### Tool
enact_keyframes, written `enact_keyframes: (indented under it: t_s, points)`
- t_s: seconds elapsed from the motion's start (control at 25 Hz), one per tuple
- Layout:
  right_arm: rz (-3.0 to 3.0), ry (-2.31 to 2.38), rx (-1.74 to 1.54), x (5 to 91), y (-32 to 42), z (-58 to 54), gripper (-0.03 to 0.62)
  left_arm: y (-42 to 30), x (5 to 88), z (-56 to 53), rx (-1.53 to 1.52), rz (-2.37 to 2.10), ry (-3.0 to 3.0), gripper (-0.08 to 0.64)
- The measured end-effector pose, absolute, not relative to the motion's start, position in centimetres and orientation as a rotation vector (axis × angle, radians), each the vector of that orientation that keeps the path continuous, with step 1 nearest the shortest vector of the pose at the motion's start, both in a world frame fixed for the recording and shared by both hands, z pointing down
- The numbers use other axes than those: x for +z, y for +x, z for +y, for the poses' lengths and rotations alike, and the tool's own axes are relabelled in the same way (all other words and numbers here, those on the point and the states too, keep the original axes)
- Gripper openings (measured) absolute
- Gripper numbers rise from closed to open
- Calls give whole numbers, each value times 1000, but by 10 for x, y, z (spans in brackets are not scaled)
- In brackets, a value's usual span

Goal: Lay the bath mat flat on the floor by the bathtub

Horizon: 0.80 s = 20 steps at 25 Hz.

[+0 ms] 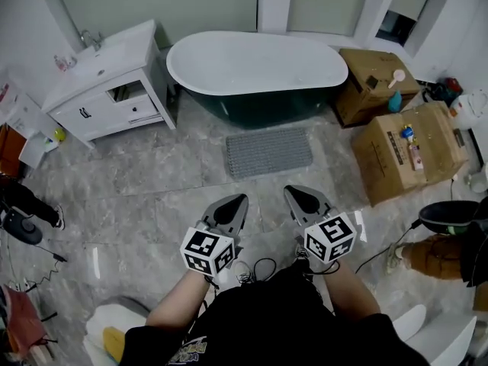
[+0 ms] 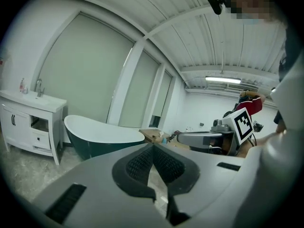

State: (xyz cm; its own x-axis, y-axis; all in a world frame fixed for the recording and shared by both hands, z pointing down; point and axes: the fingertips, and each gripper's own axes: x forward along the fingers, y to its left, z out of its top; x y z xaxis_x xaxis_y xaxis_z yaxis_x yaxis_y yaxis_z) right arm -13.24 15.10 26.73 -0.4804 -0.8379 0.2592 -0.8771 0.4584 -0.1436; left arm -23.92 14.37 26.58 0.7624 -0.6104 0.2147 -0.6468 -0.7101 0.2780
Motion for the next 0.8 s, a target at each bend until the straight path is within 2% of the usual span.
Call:
enact_keyframes:
  t_s: [0.24,0.8]
  points:
    - [-2501,1572,386,266,-153,177,17,-262,264,159,128,-914,2635,15]
    - [-2481,1627,392,266,-159,197,17,-264,261,181,129,-863,2663,15]
